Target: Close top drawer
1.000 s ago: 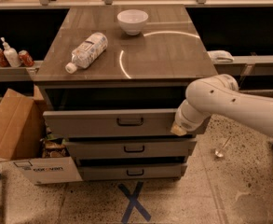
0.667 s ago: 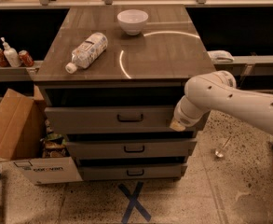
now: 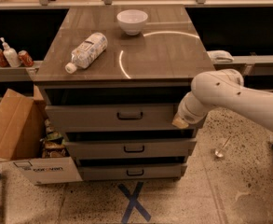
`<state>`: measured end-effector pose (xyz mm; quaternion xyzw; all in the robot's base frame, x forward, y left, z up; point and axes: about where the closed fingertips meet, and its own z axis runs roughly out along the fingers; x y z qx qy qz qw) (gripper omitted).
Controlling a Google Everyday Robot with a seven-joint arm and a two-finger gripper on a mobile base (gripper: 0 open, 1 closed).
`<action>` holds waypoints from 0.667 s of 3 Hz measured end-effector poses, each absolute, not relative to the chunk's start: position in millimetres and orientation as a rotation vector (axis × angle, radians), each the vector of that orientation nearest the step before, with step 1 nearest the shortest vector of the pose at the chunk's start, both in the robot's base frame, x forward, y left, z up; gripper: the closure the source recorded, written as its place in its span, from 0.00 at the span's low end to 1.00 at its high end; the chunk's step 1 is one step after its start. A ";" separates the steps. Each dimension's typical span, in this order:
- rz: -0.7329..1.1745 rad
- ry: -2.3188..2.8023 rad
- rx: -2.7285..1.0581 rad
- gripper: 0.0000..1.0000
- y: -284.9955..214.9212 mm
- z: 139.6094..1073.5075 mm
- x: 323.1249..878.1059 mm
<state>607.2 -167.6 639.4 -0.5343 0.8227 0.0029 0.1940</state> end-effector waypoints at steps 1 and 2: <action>0.074 2.282 -1.506 1.00 -178.2 646.5 582.3; 0.178 2.260 -1.502 1.00 -199.0 661.1 540.1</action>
Offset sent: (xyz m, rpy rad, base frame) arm -0.1056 -0.0550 0.0379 0.1809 0.0548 0.0546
